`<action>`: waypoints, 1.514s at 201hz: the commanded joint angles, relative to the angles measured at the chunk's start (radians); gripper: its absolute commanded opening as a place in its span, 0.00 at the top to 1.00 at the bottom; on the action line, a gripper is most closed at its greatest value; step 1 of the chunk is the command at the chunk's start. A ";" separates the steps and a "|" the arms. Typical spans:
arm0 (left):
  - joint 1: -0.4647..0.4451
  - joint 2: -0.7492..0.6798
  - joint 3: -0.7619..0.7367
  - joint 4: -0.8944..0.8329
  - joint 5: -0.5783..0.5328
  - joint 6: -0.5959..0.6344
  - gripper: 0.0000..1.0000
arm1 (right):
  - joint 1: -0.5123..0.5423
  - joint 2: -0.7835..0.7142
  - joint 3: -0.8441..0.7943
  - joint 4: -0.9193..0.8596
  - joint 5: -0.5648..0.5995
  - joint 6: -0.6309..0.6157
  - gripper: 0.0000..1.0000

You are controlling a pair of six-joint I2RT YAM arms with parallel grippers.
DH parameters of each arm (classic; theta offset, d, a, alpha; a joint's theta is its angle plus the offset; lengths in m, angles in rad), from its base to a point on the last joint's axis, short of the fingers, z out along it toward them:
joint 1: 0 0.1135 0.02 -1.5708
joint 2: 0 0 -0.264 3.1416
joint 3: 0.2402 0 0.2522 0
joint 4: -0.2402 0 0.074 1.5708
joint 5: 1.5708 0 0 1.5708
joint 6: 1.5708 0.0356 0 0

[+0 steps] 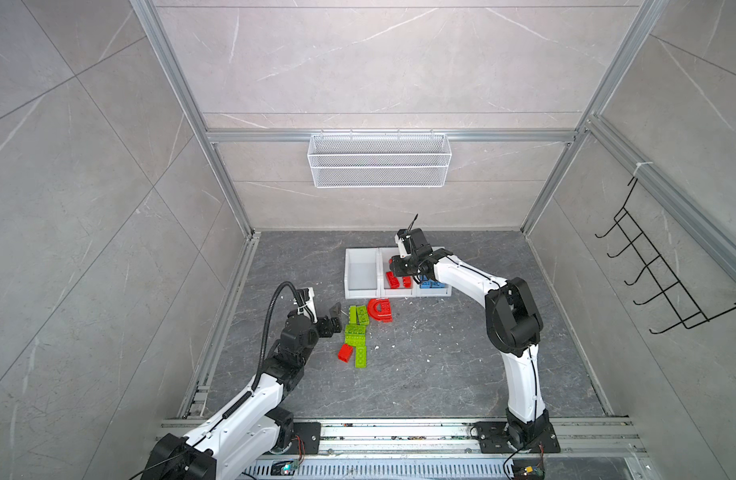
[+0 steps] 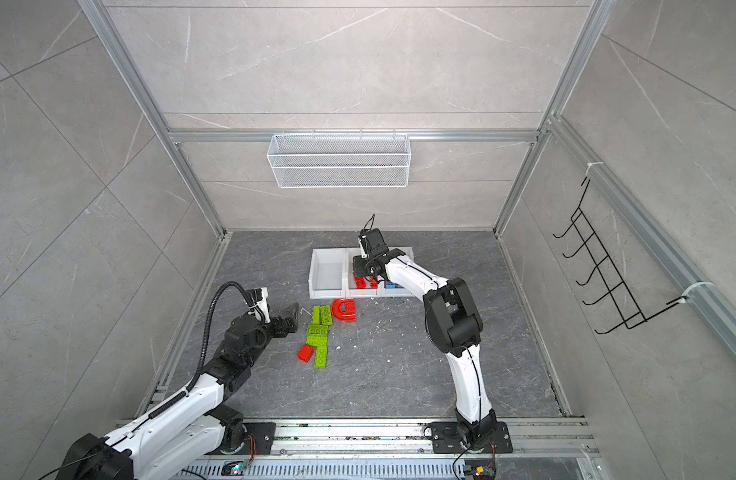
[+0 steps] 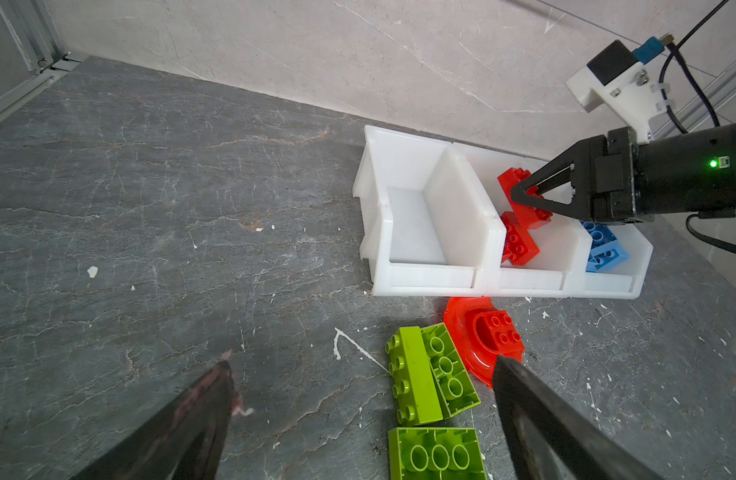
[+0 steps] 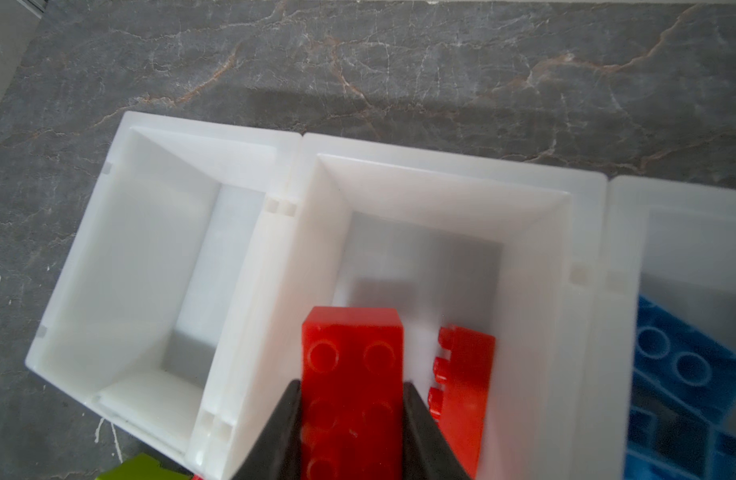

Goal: Sort the legos into containers by color
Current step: 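Carry the red brick into the middle compartment and open the right gripper, then lower the right gripper onto the red curved arch piece and grasp it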

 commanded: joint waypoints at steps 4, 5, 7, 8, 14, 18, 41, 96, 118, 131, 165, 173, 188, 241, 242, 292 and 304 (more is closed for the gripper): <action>0.002 0.003 0.002 0.027 -0.019 0.000 0.01 | -0.001 0.039 0.046 -0.047 0.015 -0.009 0.70; 0.002 0.004 0.002 0.027 -0.018 0.000 0.01 | -0.001 0.039 0.047 -0.046 0.015 -0.010 0.70; 0.002 0.004 0.001 0.027 -0.019 0.000 0.01 | 0.000 0.040 0.047 -0.047 0.015 -0.010 0.70; 0.001 0.003 0.001 0.027 -0.018 0.000 0.01 | -0.001 0.042 0.048 -0.047 0.015 -0.009 0.70; 0.001 0.004 0.001 0.027 -0.019 0.000 0.01 | -0.001 0.047 0.052 -0.049 0.016 -0.010 0.70; 0.001 0.003 0.001 0.027 -0.018 -0.001 0.01 | -0.001 0.050 0.054 -0.050 0.016 -0.010 0.70; 0.003 0.000 0.002 0.027 -0.018 -0.001 0.01 | -0.001 0.074 0.077 -0.067 0.020 -0.012 0.67; 0.002 0.007 0.003 0.027 -0.022 -0.002 0.01 | 0.000 0.046 0.088 -0.093 0.005 -0.023 0.45; 0.002 0.010 0.002 0.029 -0.023 -0.003 0.01 | 0.008 -0.033 0.020 -0.068 -0.003 -0.023 0.43; 0.002 0.012 0.002 0.030 -0.023 -0.004 0.01 | 0.019 -0.090 -0.028 -0.060 -0.002 -0.024 0.43; 0.002 0.012 0.003 0.030 -0.026 -0.001 0.01 | 0.084 -0.246 -0.220 -0.021 0.017 -0.012 0.42; 0.002 0.010 0.002 0.030 -0.026 -0.002 0.01 | 0.107 -0.280 -0.275 -0.003 0.031 0.001 0.42; 0.002 0.008 0.002 0.030 -0.024 -0.001 0.01 | 0.146 -0.328 -0.371 0.045 0.060 0.034 0.41; 0.002 0.016 0.002 0.032 -0.028 -0.001 0.01 | 0.197 -0.306 -0.498 0.174 0.073 0.132 0.40; 0.002 0.016 0.001 0.032 -0.028 -0.001 0.01 | 0.197 -0.304 -0.498 0.174 0.073 0.132 0.40; 0.002 0.031 0.005 0.035 -0.025 0.000 0.01 | 0.201 -0.175 -0.397 0.146 0.064 0.111 0.39; 0.002 0.033 0.007 0.033 -0.023 0.000 0.01 | 0.203 -0.161 -0.394 0.150 0.064 0.111 0.39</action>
